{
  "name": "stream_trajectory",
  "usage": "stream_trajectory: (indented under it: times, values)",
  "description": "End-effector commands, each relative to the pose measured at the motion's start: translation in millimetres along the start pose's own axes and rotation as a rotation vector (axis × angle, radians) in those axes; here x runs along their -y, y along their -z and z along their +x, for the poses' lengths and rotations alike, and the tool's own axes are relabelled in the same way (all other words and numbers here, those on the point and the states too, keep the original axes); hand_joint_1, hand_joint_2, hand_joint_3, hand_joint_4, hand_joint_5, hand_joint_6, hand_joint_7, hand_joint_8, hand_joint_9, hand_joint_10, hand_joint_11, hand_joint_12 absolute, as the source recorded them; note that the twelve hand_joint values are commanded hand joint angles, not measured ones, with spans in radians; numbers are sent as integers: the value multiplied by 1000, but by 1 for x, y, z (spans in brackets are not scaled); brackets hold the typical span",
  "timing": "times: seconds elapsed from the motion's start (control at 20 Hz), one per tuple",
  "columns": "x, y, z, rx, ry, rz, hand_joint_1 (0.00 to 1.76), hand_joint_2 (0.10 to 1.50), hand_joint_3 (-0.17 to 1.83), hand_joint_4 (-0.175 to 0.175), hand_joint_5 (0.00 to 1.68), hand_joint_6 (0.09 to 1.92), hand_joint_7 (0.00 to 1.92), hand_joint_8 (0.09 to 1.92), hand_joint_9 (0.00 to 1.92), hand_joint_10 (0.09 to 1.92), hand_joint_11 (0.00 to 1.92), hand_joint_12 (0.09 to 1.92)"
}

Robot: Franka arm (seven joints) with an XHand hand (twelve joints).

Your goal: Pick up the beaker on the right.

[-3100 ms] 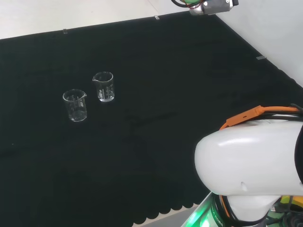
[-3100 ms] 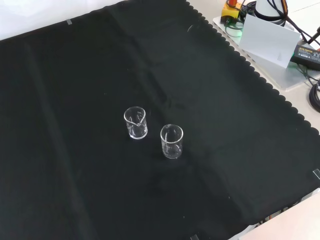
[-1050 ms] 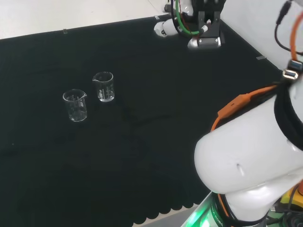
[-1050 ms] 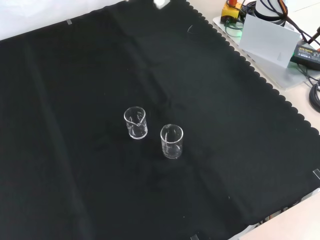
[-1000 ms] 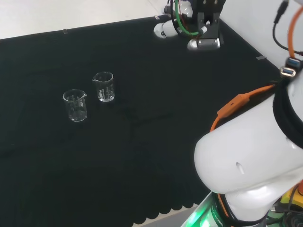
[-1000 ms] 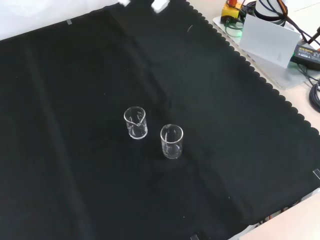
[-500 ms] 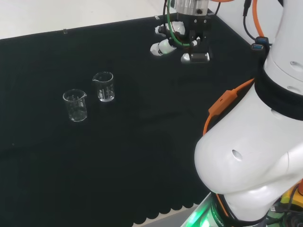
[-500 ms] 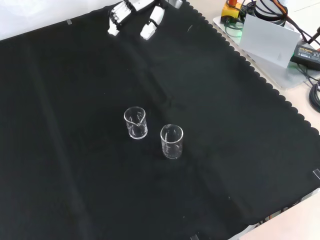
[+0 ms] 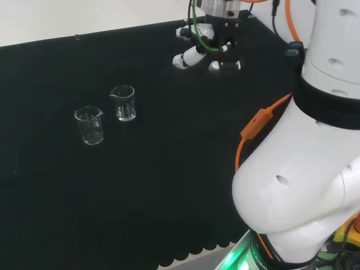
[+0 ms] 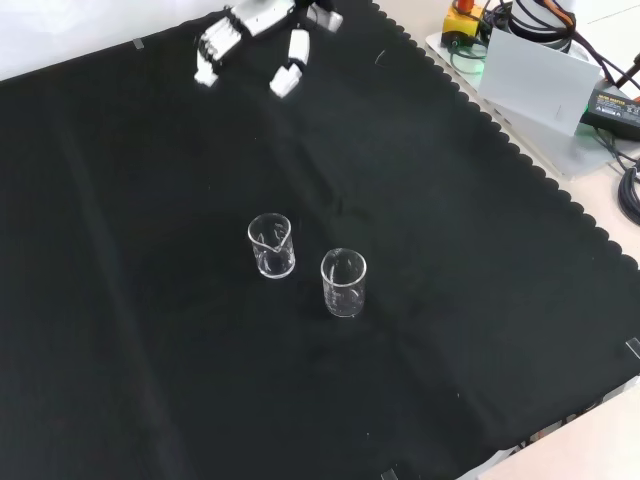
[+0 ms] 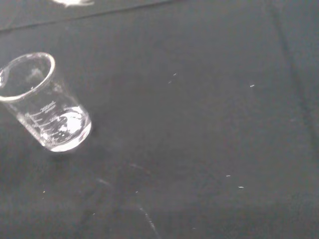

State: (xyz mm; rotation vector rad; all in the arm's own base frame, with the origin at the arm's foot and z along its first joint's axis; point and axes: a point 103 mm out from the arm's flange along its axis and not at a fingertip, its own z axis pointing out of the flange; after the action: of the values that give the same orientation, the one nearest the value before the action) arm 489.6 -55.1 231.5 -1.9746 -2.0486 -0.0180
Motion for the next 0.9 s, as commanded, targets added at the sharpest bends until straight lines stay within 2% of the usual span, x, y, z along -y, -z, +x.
stream_trajectory:
  times: [0.05, 0.55, 0.9]
  values:
    - [-62, -67, 33, -93, 162, 69, 738, 623, 667, -54, 215, 87, 121, 571, 168, 651, 0, 892]
    - [-72, -99, 39, -154, 240, 116, 749, 565, 700, -68, 217, 87, 127, 606, 195, 662, 0, 924]
    - [-77, -120, 36, -272, 278, 110, 742, 542, 693, -73, 213, 87, 132, 615, 215, 669, 0, 940]
